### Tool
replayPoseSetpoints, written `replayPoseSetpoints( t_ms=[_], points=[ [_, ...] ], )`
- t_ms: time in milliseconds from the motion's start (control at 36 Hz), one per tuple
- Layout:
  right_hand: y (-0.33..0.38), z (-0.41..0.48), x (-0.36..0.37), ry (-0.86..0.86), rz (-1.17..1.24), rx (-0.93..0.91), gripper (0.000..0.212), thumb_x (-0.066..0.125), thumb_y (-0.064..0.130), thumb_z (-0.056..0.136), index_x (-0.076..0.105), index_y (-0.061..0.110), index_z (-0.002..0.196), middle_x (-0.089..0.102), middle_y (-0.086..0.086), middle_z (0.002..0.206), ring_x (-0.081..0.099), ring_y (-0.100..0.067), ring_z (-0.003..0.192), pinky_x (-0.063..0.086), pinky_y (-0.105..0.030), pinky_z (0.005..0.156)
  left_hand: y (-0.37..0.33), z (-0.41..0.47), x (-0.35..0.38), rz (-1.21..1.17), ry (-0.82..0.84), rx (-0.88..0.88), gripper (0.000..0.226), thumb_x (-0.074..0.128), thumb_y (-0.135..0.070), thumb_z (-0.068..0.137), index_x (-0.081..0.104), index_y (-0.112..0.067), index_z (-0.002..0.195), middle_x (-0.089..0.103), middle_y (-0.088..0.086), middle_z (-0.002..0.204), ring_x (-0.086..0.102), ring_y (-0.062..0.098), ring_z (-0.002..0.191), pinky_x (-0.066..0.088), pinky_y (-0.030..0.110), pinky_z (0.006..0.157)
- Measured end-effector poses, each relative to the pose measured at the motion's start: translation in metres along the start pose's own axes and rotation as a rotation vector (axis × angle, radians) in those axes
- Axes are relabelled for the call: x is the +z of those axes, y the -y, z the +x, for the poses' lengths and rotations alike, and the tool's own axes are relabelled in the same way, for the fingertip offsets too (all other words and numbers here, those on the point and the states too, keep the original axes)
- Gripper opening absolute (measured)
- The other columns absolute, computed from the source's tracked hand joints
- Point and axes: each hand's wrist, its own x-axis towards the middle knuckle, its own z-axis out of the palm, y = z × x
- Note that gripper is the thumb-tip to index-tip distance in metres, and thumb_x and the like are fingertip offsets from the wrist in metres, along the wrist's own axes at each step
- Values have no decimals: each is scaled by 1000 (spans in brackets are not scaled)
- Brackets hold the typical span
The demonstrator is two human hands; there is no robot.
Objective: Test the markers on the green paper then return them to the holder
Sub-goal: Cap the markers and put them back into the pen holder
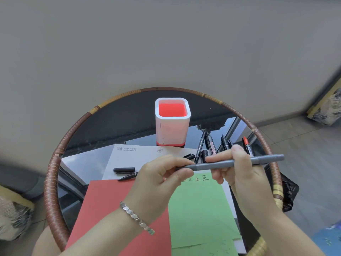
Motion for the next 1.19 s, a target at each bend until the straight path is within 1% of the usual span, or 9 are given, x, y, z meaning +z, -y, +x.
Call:
replayPoseSetpoints(
  t_ms=[222, 333, 472, 583, 694, 833, 1028, 1139, 1194],
  points=[
    [7, 0, -4, -7, 111, -86, 52, 31, 28, 83, 71, 18, 51, 57, -3, 41, 52, -11, 43, 45, -18, 46, -14, 8, 4, 63, -36, 175, 19, 56, -33, 76, 64, -28, 92, 63, -23, 77, 57, -3, 67, 42, 8, 62],
    [6, -1, -7, 10, 151, -128, 52, 31, 25, 82, 71, 19, 49, 57, -3, 41, 52, -11, 42, 44, -17, 46, -19, 8, 8, 17, -35, 158, 13, 61, -31, 72, 71, -25, 77, 64, -22, 69, 57, -4, 61, 40, 5, 58],
    [2, 1, -8, 138, 175, -90, 29, 55, 41, 78, 72, 22, 66, 60, -2, 48, 55, -12, 49, 47, -19, 51, -29, 14, 15, -512, -107, -242, 6, 77, -16, 61, 74, -13, 65, 62, 0, 52, 58, 11, 47, 48, 16, 50],
    [2, 5, -18, 304, -316, -121, 28, 71, 38, 71, 61, 31, 97, 68, 4, 63, 60, -3, 59, 47, -12, 63, -31, 24, 20, -936, -270, -410, 15, 65, -21, 59, 69, -9, 66, 51, -2, 51, 51, 7, 47, 55, 20, 59],
    [-7, 15, -47, 109, -870, -226, 37, 66, 12, 80, 57, 37, 105, 65, 14, 77, 56, 5, 85, 40, -1, 73, -36, 37, 4, -549, -572, 12, 6, 67, -23, 76, 66, -18, 74, 63, -7, 65, 61, 9, 62, 56, 22, 65],
    [-21, 33, -91, -237, -1051, -110, 19, 58, 7, 83, 65, 21, 95, 60, 6, 80, 53, -6, 70, 37, -19, 58, -27, 54, -19, 200, -652, 509, 8, 54, -16, 88, 60, -15, 92, 57, -7, 89, 57, 10, 85, 47, 15, 75],
    [-37, 42, -105, -129, -1256, 246, 33, 57, 21, 84, 53, 20, 116, 50, 4, 85, 51, -11, 70, 32, -21, 49, -1, 78, -22, 485, -486, 261, 8, 57, -15, 90, 60, -17, 96, 53, -18, 85, 53, -2, 82, 41, 6, 73],
    [-36, 43, -104, -125, -1219, 261, 37, 57, 17, 83, 51, 17, 119, 53, 2, 80, 50, -7, 68, 34, -21, 51, 3, 89, -22, 612, -388, 146, 11, 62, -13, 86, 64, -13, 97, 56, -12, 85, 57, 12, 84, 49, 36, 82],
    [-35, 43, -104, -134, -1163, 272, 36, 57, 14, 82, 52, 14, 119, 56, 0, 77, 51, -10, 68, 37, -24, 53, 2, 91, -19, 646, -397, 130, 23, 64, -12, 83, 63, -15, 106, 61, -8, 93, 57, 17, 93, 43, 37, 90]
  ],
)
